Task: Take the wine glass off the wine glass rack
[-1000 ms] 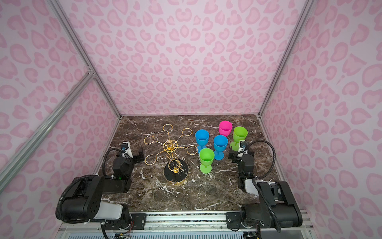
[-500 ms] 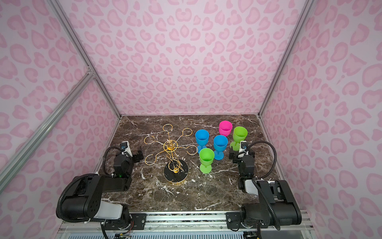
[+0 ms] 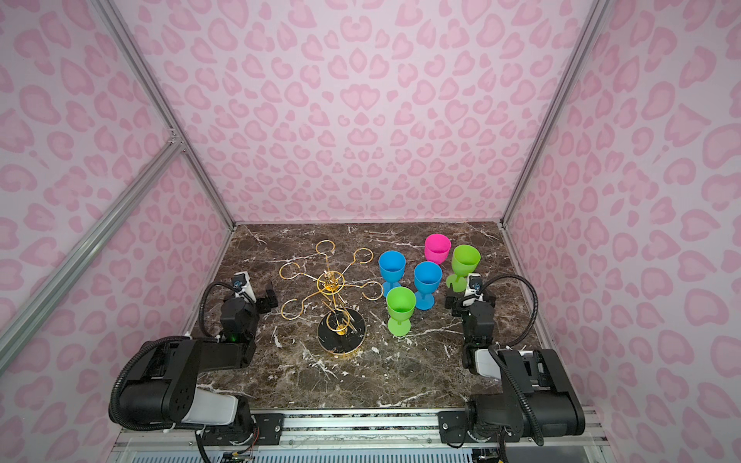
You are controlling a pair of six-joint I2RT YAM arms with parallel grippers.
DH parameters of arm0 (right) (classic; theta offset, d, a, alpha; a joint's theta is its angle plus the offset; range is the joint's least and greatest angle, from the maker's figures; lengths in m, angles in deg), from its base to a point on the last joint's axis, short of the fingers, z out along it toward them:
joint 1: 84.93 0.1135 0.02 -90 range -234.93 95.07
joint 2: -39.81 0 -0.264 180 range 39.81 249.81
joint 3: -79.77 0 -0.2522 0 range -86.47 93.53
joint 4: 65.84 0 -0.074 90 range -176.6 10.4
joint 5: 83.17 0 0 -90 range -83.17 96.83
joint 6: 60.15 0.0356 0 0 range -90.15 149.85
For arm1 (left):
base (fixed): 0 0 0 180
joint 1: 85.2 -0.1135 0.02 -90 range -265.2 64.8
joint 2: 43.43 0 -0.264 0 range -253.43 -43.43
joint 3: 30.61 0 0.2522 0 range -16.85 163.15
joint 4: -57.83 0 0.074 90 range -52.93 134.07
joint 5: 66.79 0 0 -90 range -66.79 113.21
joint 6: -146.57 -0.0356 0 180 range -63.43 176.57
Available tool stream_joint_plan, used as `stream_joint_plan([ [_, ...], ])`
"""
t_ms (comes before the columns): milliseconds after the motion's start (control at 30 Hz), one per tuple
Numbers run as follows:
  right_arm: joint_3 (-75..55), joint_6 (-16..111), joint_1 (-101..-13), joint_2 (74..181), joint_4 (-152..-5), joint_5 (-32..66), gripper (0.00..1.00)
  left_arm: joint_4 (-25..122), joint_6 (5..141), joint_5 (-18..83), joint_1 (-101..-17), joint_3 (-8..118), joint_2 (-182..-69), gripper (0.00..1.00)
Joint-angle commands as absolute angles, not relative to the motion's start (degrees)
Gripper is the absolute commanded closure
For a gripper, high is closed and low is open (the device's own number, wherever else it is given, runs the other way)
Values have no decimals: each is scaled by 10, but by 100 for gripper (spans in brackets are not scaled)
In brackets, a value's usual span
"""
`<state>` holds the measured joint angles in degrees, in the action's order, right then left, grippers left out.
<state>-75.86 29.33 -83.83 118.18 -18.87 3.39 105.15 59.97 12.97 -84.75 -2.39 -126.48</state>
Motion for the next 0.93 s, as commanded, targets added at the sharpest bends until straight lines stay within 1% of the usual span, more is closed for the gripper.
stream_joint_plan([
  [0,-762,304,-840,1193,-152,22,2,1053,603,119,-848,-14,-1268,3],
  [67,-756,290,-838,1194,-159,46,2,1050,604,119,-848,-13,-1268,3],
  [133,-758,298,-839,1194,-160,30,2,1049,603,119,-848,-12,-1268,3],
  [233,-755,297,-839,1195,-165,39,2,1043,604,117,-848,-9,-1268,3],
  [300,-757,304,-844,1196,-161,22,2,1040,604,117,-848,-7,-1269,3],
  [367,-755,294,-848,1200,-156,63,2,1039,603,117,-848,-6,-1269,3],
  [400,-752,285,-840,1199,-165,63,2,1038,603,117,-848,-6,-1269,3],
  [467,-753,292,-837,1198,-166,40,2,1038,603,117,-848,-5,-1269,3],
  [900,-756,298,-841,1202,-153,39,2,1005,606,111,-848,15,-1273,3],
])
